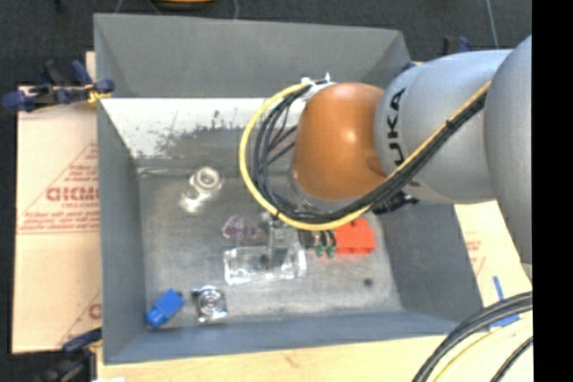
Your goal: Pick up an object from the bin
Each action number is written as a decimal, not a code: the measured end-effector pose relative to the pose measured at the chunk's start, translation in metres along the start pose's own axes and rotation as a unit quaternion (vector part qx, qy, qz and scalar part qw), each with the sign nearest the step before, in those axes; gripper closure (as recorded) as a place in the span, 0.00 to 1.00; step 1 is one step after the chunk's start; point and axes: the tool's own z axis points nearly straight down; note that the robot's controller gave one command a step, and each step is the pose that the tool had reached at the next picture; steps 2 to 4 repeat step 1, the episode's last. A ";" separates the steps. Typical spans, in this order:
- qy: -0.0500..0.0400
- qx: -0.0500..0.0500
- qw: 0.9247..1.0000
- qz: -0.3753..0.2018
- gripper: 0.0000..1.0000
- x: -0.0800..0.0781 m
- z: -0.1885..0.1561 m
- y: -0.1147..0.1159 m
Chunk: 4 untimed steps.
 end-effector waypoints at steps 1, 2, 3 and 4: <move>0.000 0.000 1.000 -0.004 1.00 0.000 -0.075 -0.001; 0.000 0.000 1.000 -0.004 1.00 0.000 -0.075 -0.001; 0.000 0.000 1.000 -0.004 1.00 0.000 -0.075 -0.001; 0.000 0.000 1.000 -0.004 1.00 0.000 -0.075 -0.001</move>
Offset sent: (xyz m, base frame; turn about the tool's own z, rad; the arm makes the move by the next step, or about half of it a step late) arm -0.0020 -0.0002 0.0708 -0.0112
